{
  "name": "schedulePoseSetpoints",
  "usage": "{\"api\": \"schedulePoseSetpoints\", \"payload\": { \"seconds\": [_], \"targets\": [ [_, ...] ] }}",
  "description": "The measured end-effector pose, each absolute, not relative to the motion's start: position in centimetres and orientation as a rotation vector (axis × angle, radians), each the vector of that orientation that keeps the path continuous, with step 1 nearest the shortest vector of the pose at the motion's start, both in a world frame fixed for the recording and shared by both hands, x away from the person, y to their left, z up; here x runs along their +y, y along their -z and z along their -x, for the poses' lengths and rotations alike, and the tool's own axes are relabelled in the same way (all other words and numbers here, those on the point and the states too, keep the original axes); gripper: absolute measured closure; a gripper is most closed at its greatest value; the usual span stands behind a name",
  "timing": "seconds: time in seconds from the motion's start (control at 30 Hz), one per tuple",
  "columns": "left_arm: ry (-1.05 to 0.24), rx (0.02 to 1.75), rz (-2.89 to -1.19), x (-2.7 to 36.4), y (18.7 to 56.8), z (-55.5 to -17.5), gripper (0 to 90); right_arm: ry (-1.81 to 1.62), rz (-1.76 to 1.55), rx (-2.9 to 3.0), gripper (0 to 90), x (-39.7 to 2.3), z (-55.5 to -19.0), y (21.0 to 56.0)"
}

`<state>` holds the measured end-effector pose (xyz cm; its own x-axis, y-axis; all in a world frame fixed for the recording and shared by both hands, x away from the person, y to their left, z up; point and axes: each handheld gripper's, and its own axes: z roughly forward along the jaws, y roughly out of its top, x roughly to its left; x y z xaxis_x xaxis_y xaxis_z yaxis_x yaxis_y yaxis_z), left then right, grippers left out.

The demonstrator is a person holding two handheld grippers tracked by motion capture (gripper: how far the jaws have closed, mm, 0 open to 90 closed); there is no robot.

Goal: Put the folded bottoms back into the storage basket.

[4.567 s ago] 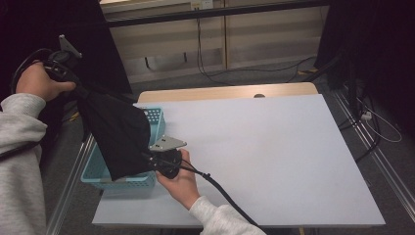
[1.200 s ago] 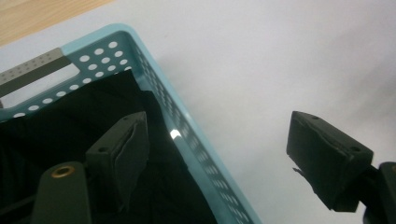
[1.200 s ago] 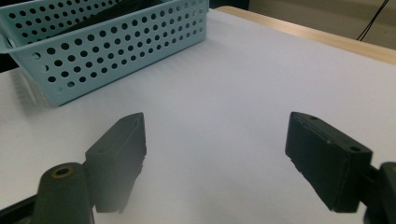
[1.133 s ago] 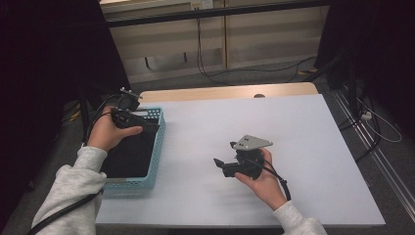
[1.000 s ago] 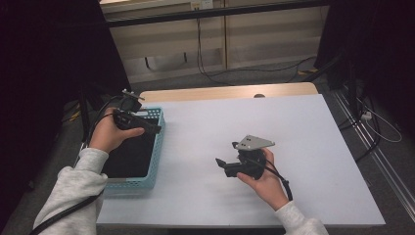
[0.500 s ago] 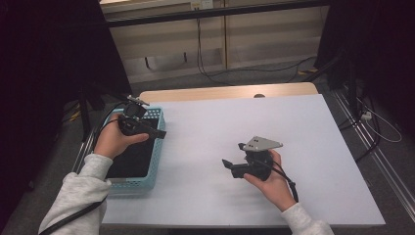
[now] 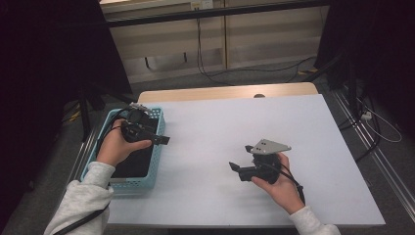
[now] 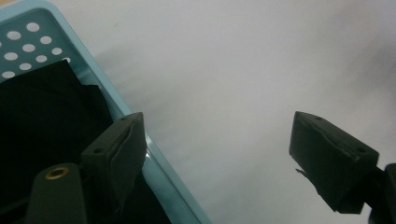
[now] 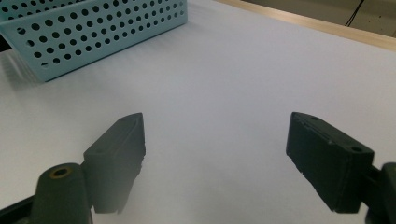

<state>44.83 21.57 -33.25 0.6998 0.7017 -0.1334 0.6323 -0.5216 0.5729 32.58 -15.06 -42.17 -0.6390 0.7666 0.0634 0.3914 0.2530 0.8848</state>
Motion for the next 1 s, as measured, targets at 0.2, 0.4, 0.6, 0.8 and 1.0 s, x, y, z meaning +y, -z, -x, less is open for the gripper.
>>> {"api": "schedulePoseSetpoints", "payload": {
  "seconds": [0.2,0.4,0.6,0.8,1.0],
  "targets": [
    [-0.15,0.996,-2.298,21.4,33.8,-44.3,18.3,-1.347,-1.067,2.132,19.1,-16.1,-32.0,42.2],
    [-0.133,0.97,-2.293,20.9,34.3,-43.8,18.1,-1.341,-1.073,2.124,19.2,-16.8,-31.7,42.1],
    [-0.122,0.942,-2.288,20.1,35.1,-43.4,18.0,-1.322,-1.079,2.133,19.1,-17.2,-31.6,42.4],
    [-0.118,0.919,-2.297,19.3,35.6,-42.9,17.6,-1.349,-1.087,2.132,19.1,-17.4,-31.5,42.4],
    [-0.094,0.919,-2.285,18.9,36.2,-42.5,17.5,-1.319,-1.078,2.145,19.0,-18.0,-31.1,42.5]
  ]
}}
